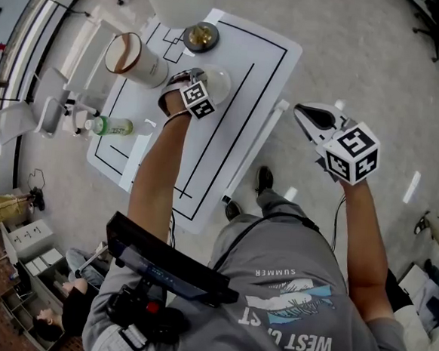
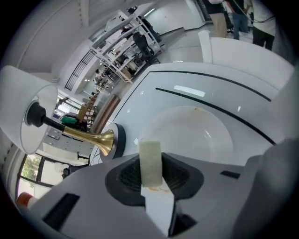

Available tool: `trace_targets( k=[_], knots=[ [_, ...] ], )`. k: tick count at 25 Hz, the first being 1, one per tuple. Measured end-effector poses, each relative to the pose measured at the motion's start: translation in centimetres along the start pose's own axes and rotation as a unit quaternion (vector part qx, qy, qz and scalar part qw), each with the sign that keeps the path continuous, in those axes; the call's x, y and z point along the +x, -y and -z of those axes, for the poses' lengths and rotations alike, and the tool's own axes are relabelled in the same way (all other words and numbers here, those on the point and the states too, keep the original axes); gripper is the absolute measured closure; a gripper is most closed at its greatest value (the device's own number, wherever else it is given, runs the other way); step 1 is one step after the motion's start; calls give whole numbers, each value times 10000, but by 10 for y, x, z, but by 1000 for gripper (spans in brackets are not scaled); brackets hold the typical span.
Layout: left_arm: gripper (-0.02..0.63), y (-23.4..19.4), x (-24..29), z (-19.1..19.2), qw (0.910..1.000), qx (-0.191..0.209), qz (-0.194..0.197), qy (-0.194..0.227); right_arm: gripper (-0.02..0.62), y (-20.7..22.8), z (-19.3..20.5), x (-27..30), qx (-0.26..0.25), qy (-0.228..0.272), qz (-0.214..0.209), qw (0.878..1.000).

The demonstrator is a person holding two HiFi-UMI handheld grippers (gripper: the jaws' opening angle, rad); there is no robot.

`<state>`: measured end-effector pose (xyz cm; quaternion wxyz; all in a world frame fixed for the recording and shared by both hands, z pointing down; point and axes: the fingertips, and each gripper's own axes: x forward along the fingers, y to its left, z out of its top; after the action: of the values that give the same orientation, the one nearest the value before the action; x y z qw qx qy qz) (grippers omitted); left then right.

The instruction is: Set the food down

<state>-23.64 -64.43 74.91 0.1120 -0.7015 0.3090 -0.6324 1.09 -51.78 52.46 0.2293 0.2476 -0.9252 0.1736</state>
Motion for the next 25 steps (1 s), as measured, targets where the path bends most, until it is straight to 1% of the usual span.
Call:
trace_targets(
  k=[5,8,14,16,20,25],
  knots=[
    [508,3,3,-3,9990,441,-20,-97,589,-1,3,0,15,-30,4,10000],
    [508,6,2,-6,9988,476,59,-96,589,-1,5,-1,41,-46,13,10000],
    [504,13,-2,-4,9985,173,485,-191,589,-6,9,-1,122,-51,25,9999],
    [493,16,-6,-4,9978,53,634,-194,589,-8,11,-2,147,-51,31,9999],
    [456,21,-13,-8,9964,-159,834,-57,589,-11,15,-3,189,-56,61,9998],
    [440,32,-25,-12,9942,-343,1015,128,589,-19,16,-3,234,-55,83,9997]
  ],
)
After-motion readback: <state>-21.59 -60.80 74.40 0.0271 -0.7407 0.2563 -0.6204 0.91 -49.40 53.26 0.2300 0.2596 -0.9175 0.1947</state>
